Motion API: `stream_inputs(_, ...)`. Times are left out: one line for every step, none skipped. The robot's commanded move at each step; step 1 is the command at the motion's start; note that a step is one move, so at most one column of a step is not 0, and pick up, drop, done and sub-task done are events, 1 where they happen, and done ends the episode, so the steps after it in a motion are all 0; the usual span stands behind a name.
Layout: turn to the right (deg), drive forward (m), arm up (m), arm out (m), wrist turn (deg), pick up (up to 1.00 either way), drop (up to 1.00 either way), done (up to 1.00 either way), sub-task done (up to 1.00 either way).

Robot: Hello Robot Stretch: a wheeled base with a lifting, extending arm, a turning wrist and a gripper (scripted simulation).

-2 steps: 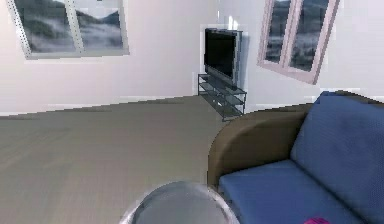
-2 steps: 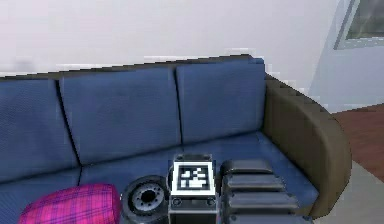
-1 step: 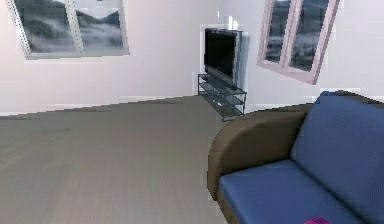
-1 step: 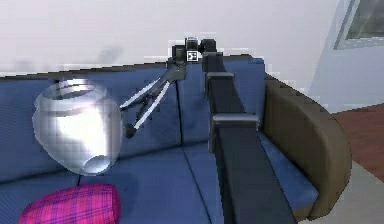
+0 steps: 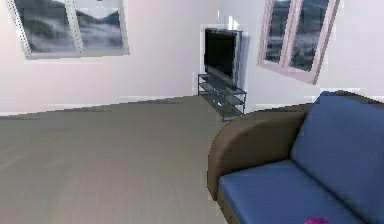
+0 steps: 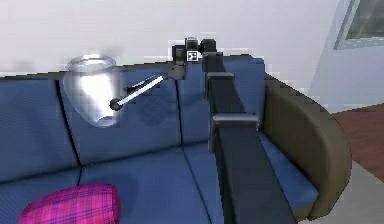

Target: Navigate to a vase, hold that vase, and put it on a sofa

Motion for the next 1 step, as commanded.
stream_inputs(0.0,0.00,0.00,0.00,15.0,0.00,0.00,0.00,0.00)
